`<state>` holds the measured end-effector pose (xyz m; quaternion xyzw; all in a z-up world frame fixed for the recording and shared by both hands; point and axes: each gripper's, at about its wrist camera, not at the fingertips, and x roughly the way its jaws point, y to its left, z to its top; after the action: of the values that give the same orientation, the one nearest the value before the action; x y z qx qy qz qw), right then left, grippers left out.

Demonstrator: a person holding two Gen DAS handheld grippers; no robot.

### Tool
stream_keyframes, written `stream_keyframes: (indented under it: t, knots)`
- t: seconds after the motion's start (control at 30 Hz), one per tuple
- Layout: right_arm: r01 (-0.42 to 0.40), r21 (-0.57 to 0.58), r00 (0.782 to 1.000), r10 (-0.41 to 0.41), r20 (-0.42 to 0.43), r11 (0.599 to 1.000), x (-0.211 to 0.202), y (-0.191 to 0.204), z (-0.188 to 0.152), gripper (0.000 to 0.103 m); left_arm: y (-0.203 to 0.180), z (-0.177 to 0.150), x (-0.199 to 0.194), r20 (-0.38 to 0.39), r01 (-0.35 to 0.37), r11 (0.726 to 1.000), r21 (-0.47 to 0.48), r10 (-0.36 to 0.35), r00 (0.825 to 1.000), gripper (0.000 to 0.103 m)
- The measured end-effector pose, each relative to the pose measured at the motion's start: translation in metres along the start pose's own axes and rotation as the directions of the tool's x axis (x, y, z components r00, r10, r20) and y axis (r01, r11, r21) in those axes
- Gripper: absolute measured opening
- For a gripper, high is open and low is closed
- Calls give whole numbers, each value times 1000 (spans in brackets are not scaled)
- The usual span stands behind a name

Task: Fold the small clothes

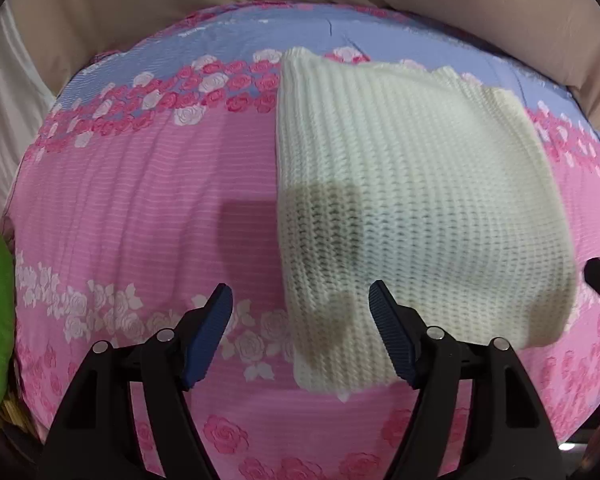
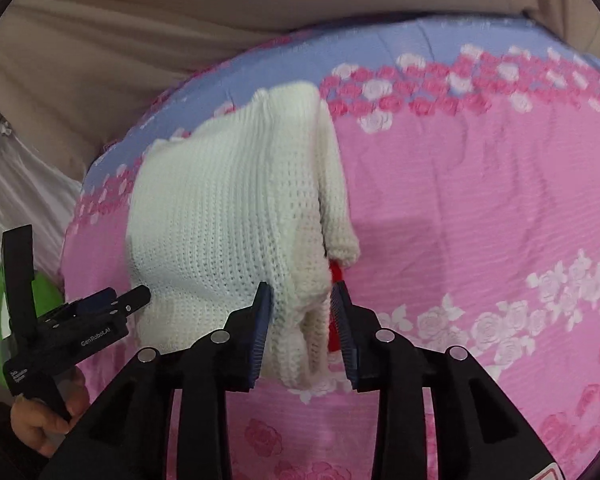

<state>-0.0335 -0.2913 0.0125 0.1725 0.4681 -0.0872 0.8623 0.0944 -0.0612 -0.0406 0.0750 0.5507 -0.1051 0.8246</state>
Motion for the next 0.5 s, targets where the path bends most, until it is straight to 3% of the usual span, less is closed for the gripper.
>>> stream_keyframes:
  t: [0.1,0.2,0.27,0.33,0.5]
  knots:
    - [102,-39,990,-98,104,994,-32,16,-9,69,-10,-5,-19,50,-9,1000,9,8,999,81]
    - [170,-71,977,-159,140,983,-35,30,-25,72,-21,-14,-38,122,-33,999,13,31,992,88]
    - [198,-81,975,-188,114,977,-26,36,-30,73,-25,-21,-45,151,-35,999,-2,35,988,88]
    - [199,-80,978,-192,81,977,-21,34,-35,73,-28,-27,-49,166,-27,1000,-11,29,986,88]
    - [211,-81,974,-202,106,974,-33,36,-50,75,-39,-45,-55,167,-23,1000,-15,25,986,88]
